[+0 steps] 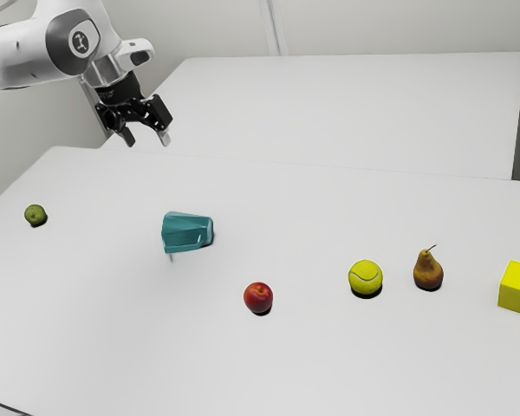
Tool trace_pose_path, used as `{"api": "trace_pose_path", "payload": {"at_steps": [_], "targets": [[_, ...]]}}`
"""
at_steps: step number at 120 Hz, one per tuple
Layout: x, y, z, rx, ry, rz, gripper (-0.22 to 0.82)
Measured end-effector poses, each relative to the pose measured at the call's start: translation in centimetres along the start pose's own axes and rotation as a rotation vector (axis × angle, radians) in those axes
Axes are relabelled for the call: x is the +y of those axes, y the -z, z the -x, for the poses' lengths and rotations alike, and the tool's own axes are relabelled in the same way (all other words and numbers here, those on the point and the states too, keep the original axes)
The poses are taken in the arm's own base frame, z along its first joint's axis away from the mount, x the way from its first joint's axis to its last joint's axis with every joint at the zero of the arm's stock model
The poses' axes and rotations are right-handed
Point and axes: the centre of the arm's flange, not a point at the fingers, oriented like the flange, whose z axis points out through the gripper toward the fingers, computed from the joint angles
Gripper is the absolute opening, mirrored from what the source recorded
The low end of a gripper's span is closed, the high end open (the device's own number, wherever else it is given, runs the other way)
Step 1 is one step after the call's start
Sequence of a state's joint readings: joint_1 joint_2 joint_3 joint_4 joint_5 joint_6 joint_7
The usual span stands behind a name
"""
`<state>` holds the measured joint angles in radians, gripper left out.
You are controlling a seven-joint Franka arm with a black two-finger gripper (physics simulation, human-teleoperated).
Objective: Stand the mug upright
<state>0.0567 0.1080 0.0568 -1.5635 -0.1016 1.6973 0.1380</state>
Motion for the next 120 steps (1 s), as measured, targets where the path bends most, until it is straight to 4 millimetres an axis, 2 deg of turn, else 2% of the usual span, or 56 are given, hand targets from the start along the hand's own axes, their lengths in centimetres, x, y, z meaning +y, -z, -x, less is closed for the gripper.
{"api": "trace_pose_path", "payload": {"at_steps": [27, 43, 61, 69, 78, 86, 110, 120], "targets": [[0.0, -0.4, 0.1, -0.009, -0.009, 0.002, 0.60], [0.0, -0.5, 1.5, -0.018, -0.009, 0.008, 0.60], [-2.3, -2.6, 2.5, -0.047, 0.052, 0.090, 0.60], [-4.4, -3.9, 2.8, -0.048, 0.097, 0.168, 0.60], [-7.7, -5.5, 3.1, -0.033, 0.156, 0.252, 0.60], [-10.0, -7.8, 2.6, -0.020, 0.189, 0.312, 0.60], [-11.3, -14.2, 0.8, -0.027, 0.159, 0.371, 0.60], [-12.9, -16.3, 0.7, -0.024, 0.167, 0.395, 0.60]]}}
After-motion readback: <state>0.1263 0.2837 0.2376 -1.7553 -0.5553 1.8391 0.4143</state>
